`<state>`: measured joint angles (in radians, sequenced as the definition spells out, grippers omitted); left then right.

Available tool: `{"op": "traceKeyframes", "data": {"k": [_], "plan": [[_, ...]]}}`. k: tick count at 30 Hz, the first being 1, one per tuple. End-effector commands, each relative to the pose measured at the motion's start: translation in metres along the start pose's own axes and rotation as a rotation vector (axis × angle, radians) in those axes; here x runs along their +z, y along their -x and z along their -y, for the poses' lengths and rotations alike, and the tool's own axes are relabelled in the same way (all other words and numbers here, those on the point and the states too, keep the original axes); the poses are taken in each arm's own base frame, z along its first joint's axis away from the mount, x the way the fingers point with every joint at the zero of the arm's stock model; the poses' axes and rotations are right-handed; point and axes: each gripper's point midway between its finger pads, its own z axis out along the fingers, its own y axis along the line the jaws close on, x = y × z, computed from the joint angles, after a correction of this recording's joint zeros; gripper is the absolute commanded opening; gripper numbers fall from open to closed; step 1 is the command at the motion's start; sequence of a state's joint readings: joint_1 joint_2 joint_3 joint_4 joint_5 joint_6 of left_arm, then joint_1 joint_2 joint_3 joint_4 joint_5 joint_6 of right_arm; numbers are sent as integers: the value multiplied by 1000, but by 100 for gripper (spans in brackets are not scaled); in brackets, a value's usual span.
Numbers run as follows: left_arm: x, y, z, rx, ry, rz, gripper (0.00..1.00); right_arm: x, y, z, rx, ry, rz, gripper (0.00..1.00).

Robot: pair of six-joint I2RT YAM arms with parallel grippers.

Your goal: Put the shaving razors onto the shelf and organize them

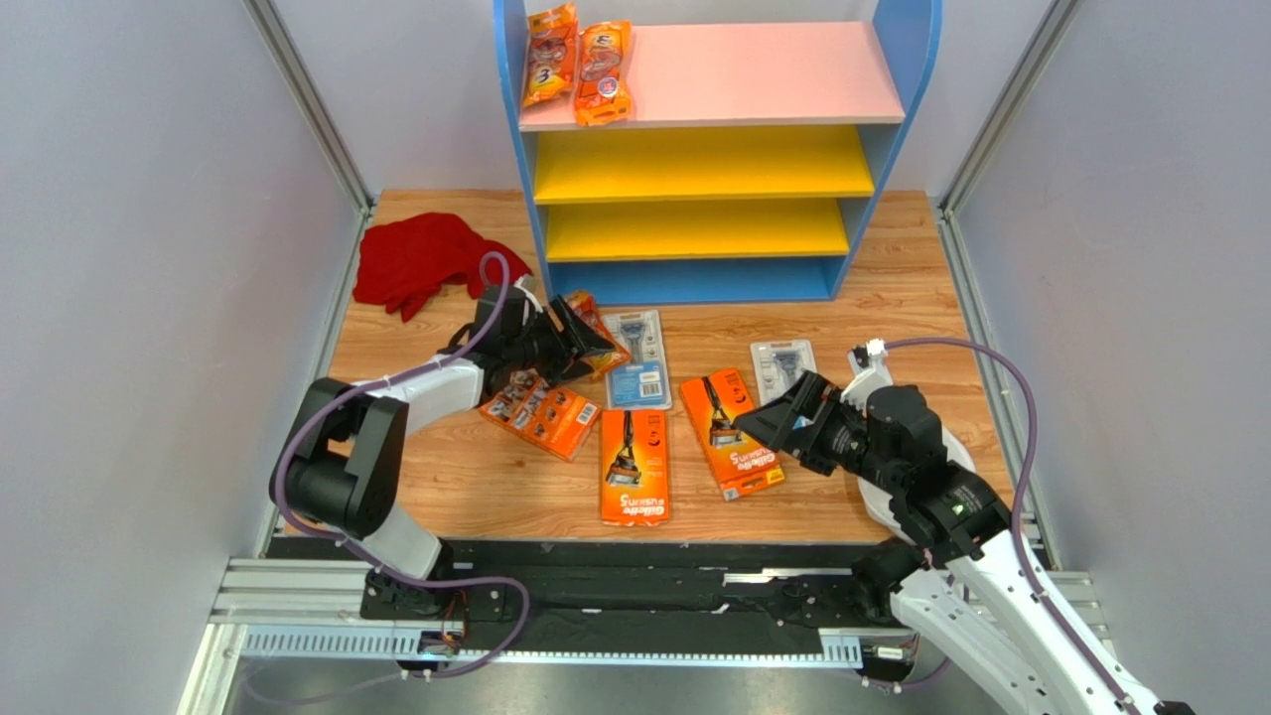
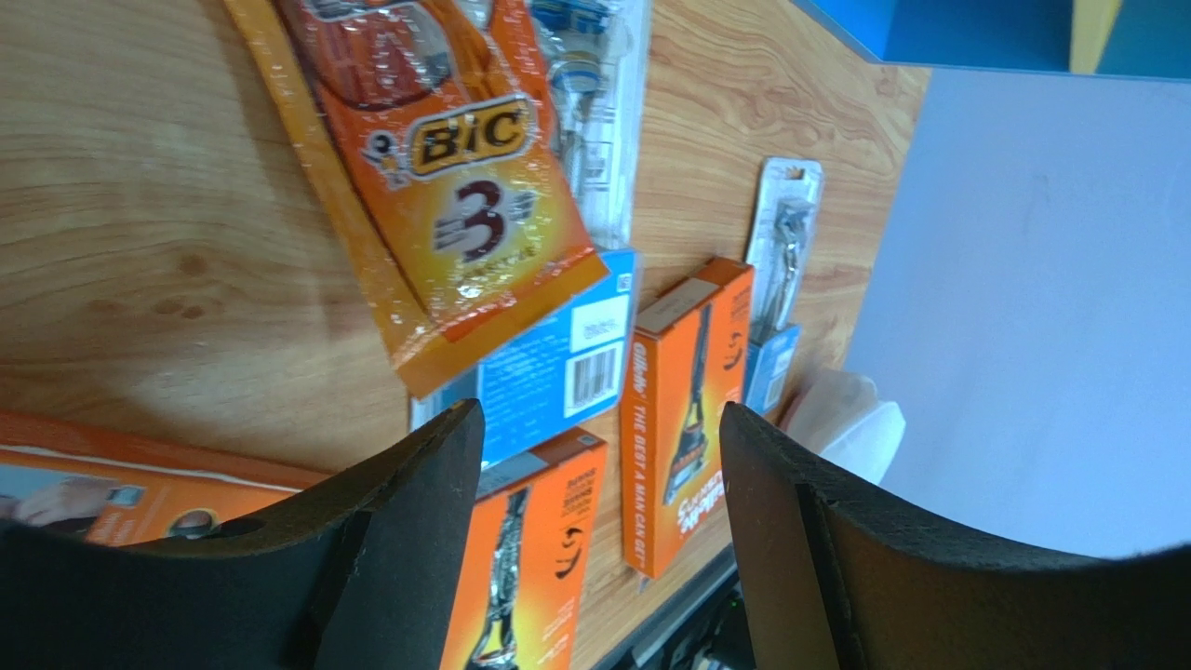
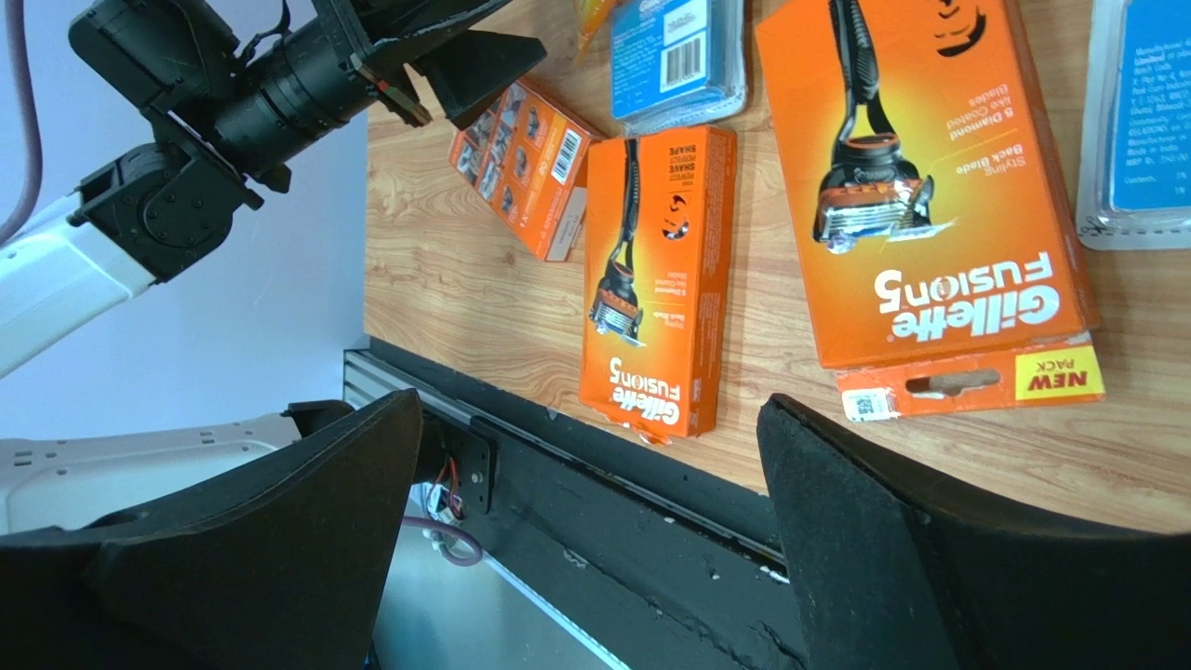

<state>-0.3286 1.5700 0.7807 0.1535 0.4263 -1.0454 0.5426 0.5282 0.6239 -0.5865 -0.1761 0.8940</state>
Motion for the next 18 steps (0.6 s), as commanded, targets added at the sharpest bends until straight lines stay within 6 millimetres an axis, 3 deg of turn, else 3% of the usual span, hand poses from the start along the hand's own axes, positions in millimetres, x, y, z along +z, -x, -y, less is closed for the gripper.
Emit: {"op": "traceKeyframes", "data": {"k": [1,7,18], "plan": [[-2,16,2,47,-2,41,72,-3,-2,3,12,-5,11,95],[2,15,-11,49,46,28,72,1,-5,6,23,-4,5,95],[32,14,-36,12,92,-31,68,3,-4,10,15,-20,8,95]]}}
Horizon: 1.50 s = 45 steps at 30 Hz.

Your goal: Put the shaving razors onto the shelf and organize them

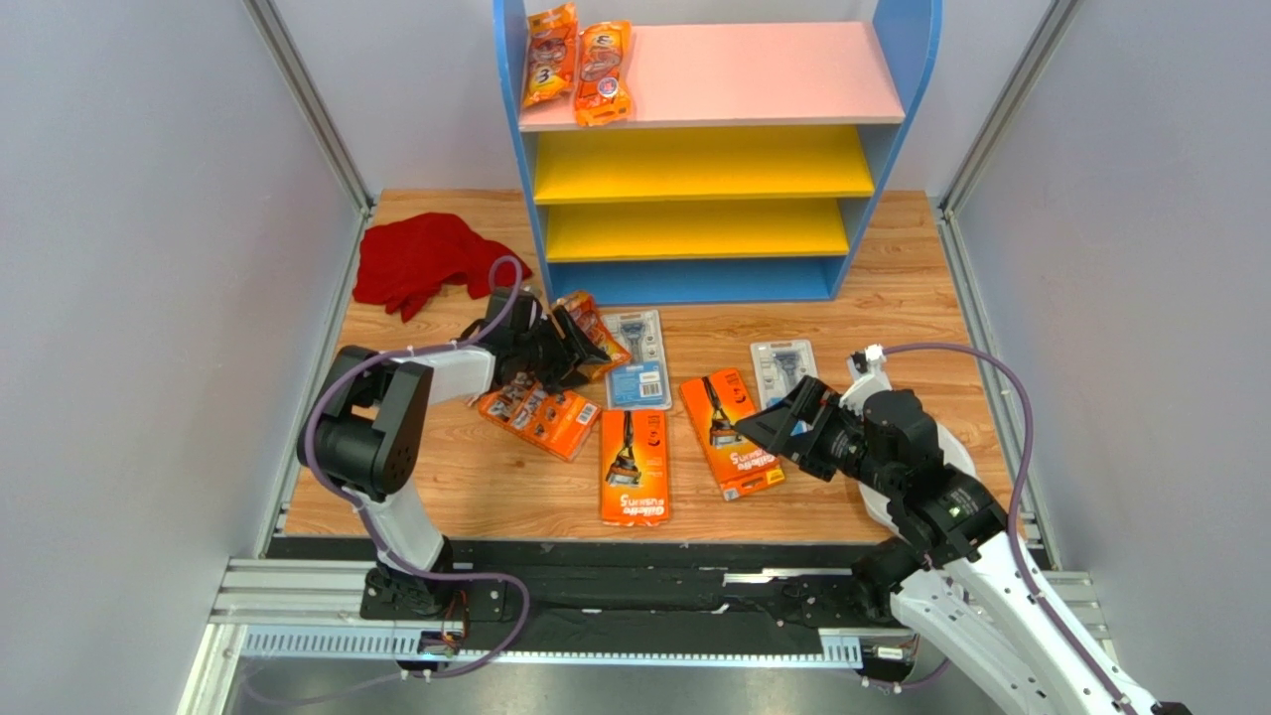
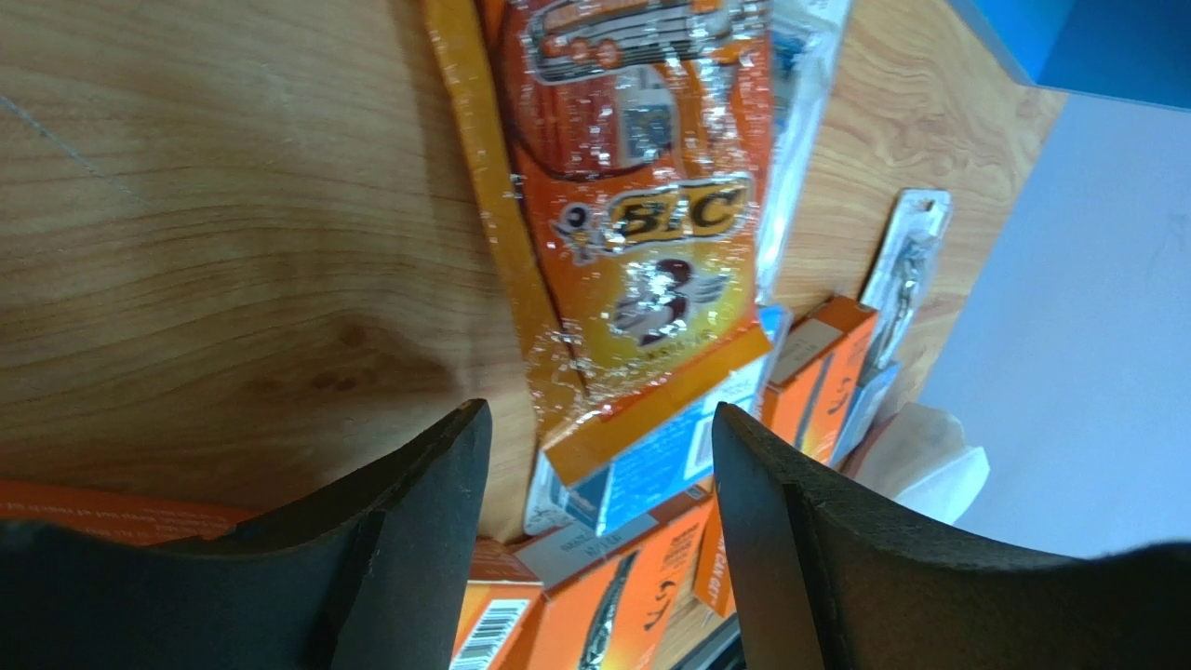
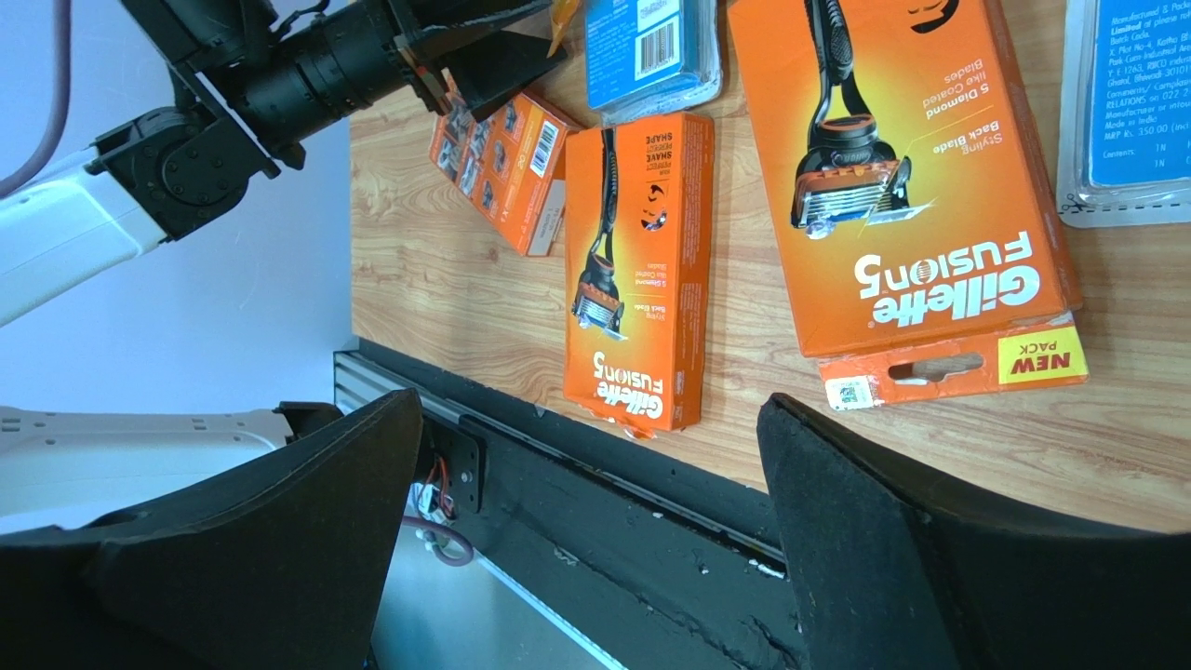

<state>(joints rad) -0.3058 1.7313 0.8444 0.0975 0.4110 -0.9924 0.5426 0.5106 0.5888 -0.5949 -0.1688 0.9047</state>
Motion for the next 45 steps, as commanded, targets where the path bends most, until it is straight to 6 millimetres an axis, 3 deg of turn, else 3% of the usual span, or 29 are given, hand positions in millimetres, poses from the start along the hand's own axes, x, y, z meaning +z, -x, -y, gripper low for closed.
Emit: {"op": "traceKeyframes", "data": {"k": [1,6,12,22,28,35,43,45], "plan": [[6,13,10,33,-37,19,66,1,2,-1,-1,1,13,95],[20,12,4,10,-54,8,59,5,1,1,3,-5,8,95],[27,11,-4,-9,-66,19,45,6,0,1,10,-2,1,95],[17,11,-1,27,-74,47,0,10,-4,2,20,8,-13,95],[0,9,5,66,-87,70,0,11,-6,-4,31,38,-31,95],[-46,4,26,169,-114,113,0,13,-10,-18,69,126,-48,95],[-94,-32,39,213,-196,94,0,19,-20,-42,81,207,-85,96],[-101,-42,40,228,-203,88,0,24,-30,-54,64,244,-115,97]]}}
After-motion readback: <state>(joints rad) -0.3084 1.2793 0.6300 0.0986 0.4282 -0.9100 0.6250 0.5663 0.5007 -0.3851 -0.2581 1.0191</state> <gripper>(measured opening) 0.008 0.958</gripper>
